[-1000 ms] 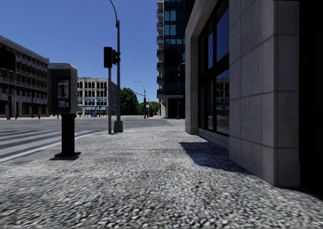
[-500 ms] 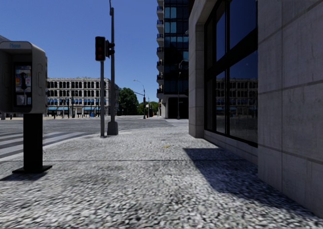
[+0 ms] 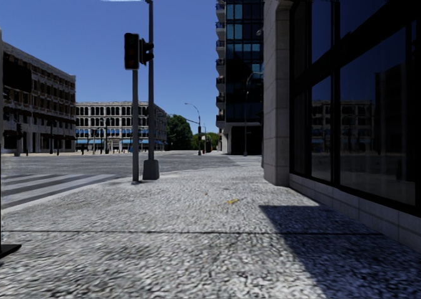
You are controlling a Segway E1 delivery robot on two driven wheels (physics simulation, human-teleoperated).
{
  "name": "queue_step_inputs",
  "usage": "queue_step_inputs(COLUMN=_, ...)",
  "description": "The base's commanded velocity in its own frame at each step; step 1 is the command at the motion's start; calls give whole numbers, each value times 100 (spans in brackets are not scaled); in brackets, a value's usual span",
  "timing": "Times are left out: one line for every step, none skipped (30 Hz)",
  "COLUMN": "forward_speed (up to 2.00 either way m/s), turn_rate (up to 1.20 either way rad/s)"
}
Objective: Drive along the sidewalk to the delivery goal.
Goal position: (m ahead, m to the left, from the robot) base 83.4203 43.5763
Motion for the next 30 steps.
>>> queue_step_inputs(forward_speed=165, turn_rate=40)
queue_step_inputs(forward_speed=165, turn_rate=40)
queue_step_inputs(forward_speed=165, turn_rate=40)
queue_step_inputs(forward_speed=165, turn_rate=40)
queue_step_inputs(forward_speed=165, turn_rate=40)
queue_step_inputs(forward_speed=165, turn_rate=40)
queue_step_inputs(forward_speed=165, turn_rate=40)
queue_step_inputs(forward_speed=165, turn_rate=40)
queue_step_inputs(forward_speed=165, turn_rate=40)
queue_step_inputs(forward_speed=165, turn_rate=40)
queue_step_inputs(forward_speed=165, turn_rate=40)
queue_step_inputs(forward_speed=164, turn_rate=40)
queue_step_inputs(forward_speed=164, turn_rate=40)
queue_step_inputs(forward_speed=164, turn_rate=40)
queue_step_inputs(forward_speed=164, turn_rate=40)
queue_step_inputs(forward_speed=164, turn_rate=40)
queue_step_inputs(forward_speed=164, turn_rate=40)
queue_step_inputs(forward_speed=164, turn_rate=40)
queue_step_inputs(forward_speed=164, turn_rate=42)
queue_step_inputs(forward_speed=164, turn_rate=44)
queue_step_inputs(forward_speed=164, turn_rate=44)
queue_step_inputs(forward_speed=164, turn_rate=46)
queue_step_inputs(forward_speed=164, turn_rate=49)
queue_step_inputs(forward_speed=164, turn_rate=50)
queue_step_inputs(forward_speed=164, turn_rate=50)
queue_step_inputs(forward_speed=164, turn_rate=51)
queue_step_inputs(forward_speed=164, turn_rate=52)
queue_step_inputs(forward_speed=164, turn_rate=53)
queue_step_inputs(forward_speed=164, turn_rate=53)
queue_step_inputs(forward_speed=164, turn_rate=53)
